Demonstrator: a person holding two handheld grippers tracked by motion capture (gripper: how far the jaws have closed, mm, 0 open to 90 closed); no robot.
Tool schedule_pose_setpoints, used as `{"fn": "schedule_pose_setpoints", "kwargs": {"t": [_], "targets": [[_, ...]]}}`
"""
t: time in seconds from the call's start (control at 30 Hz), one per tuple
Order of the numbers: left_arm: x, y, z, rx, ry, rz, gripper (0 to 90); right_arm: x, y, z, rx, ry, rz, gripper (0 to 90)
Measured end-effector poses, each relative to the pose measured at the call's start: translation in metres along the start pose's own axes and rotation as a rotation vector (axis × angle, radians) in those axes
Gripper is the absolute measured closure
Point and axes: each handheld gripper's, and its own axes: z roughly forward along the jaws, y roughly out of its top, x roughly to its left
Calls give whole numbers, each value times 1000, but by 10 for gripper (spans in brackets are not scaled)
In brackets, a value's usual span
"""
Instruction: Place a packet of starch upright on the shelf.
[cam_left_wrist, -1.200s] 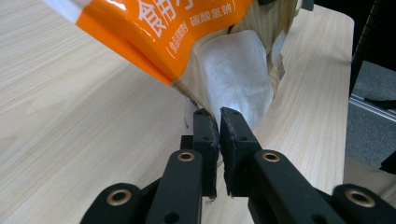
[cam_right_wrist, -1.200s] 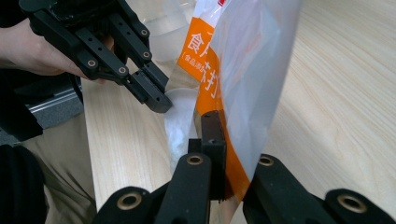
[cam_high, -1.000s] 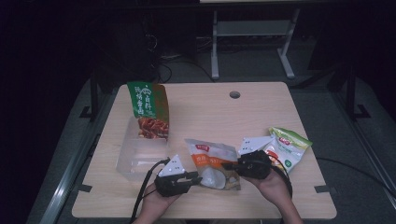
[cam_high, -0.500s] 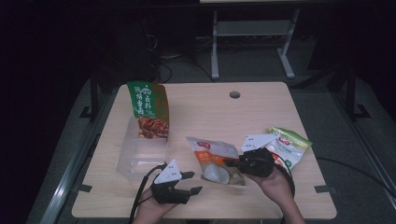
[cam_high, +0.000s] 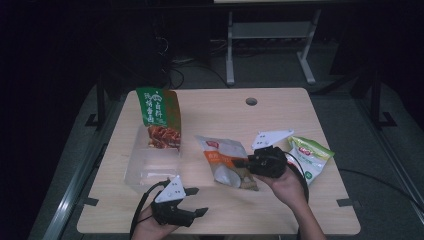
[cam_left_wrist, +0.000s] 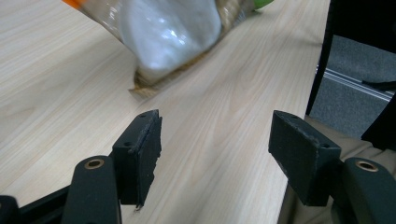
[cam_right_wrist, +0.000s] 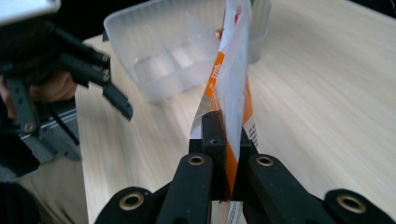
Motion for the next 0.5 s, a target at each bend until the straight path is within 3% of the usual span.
{"fn": "schedule_pose_setpoints", "kwargs": {"t": [0.1,0.23,0.5], "targets": [[-1,-1,0,-14,-8,-2,333,-1,12,3,-20,19,2,898],[-4,-2,1,-3,-1,36,334,-4,31,9,-54,52,8,898],[-3,-3,4,3,1,57,334,2,77,33,-33,74,-39,898]]}}
